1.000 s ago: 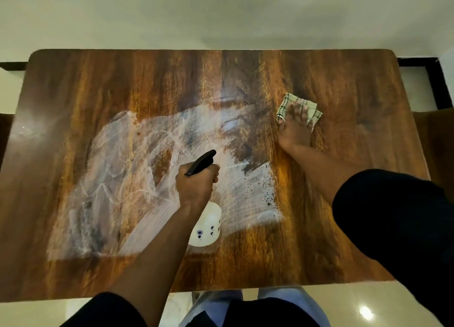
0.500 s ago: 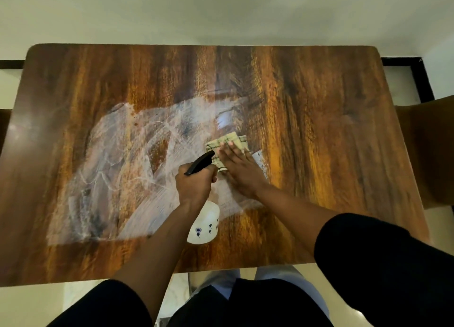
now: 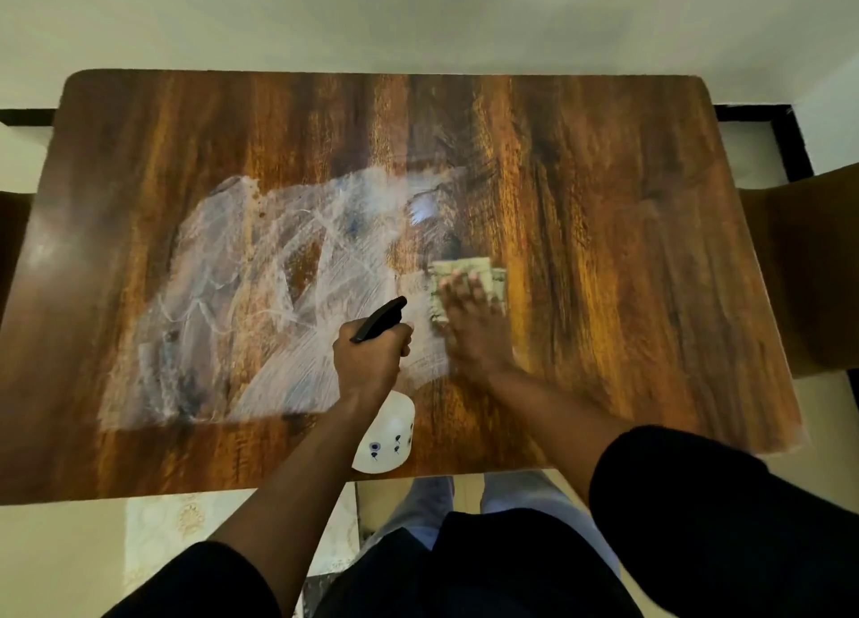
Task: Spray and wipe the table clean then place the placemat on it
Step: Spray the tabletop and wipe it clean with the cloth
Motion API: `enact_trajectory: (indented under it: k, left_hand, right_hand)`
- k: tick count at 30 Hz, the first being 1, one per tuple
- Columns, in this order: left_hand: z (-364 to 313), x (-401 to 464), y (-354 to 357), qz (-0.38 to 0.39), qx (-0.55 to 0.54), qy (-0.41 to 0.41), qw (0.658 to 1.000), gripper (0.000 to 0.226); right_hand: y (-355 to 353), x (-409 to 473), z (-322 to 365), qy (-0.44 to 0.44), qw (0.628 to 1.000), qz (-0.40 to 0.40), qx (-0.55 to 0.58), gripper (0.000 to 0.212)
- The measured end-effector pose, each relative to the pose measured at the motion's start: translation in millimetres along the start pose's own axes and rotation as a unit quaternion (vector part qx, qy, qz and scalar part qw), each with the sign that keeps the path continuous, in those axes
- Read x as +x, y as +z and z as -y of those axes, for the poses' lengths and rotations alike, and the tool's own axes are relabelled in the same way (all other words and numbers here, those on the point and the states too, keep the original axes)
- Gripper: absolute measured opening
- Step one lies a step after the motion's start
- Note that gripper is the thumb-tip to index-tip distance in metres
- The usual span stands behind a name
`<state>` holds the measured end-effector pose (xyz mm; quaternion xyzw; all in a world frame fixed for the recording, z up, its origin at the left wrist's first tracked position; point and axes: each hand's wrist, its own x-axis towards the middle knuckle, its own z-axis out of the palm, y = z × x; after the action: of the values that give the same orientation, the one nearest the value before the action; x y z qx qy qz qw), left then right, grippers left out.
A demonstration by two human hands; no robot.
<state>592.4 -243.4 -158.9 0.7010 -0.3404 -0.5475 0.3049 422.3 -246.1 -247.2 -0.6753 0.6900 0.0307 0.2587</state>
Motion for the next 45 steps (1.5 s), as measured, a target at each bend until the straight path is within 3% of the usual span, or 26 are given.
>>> enact_trajectory:
  k: [3, 6, 9, 14, 19, 22, 26, 30, 32, 35, 38, 42, 45]
  left_hand:
    - [5.7, -7.1, -6.5, -0.031, 0.017, -0.006, 0.999, 0.022]
    - [14.2, -13.2, -13.7, -0.041, 0.031, -0.007, 0.999, 0.021]
    - [19.5, -21.2, -15.3, -0.033, 0.044, 0.002, 0.998, 0.034]
    - [27.2, -36.6, -4.5, -0.050, 0.032, -0.006, 0.998, 0.037]
    - [37.0, -54.8, 13.4, -0.064, 0.013, -0.020, 0.998, 0.025]
    - [40.5, -62.8, 21.9, -0.090, -0.009, -0.027, 0.996, 0.012]
    - [52.8, -68.1, 26.9, -0.091, -0.003, -0.018, 0.996, 0.013]
    - [62.4, -70.8, 26.8, -0.103, 0.009, -0.015, 0.995, 0.016]
    - [64.0, -72.0, 24.7, -0.102, 0.011, -0.018, 0.995, 0.024]
    - [63.9, -73.8, 19.3, -0.113, 0.006, -0.015, 0.993, 0.027]
    - [62.3, -74.3, 13.0, -0.116, 0.002, -0.009, 0.993, 0.035]
    - [62.8, -68.9, 2.0, -0.148, -0.011, -0.022, 0.989, 0.040]
    - [61.0, -63.1, -6.6, -0.155, -0.028, -0.028, 0.987, 0.038]
  right_hand:
    - [33.6, -24.8, 28.7, -0.184, 0.981, 0.048, -0.039, 0.065]
    - [40.1, -32.5, 23.1, -0.229, 0.972, 0.039, -0.043, 0.063]
    - [26.7, -28.3, 0.4, -0.175, 0.984, 0.019, -0.037, 0.065]
    - [-1.5, -27.0, -75.0, 0.018, 0.999, -0.043, 0.005, 0.074]
    - [-3.7, -35.1, -92.4, 0.051, 0.998, -0.030, 0.019, 0.068]
    - [11.4, -55.4, -63.0, -0.019, 1.000, -0.003, -0.013, 0.068]
    - [54.3, -90.6, -34.4, -0.214, 0.975, 0.010, -0.060, 0.074]
    - [51.7, -85.1, -47.0, -0.303, 0.950, 0.028, -0.067, 0.068]
    - [36.3, -75.7, -60.5, -0.273, 0.960, 0.018, -0.064, 0.069]
    - [6.8, -46.6, -87.7, -0.087, 0.995, -0.039, -0.023, 0.071]
    - [-14.3, -17.4, -109.1, 0.011, 0.999, -0.053, 0.008, 0.071]
    - [-3.8, -15.3, -75.2, 0.040, 0.998, -0.046, 0.009, 0.068]
    - [19.4, -38.8, -24.9, -0.084, 0.996, -0.001, -0.001, 0.069]
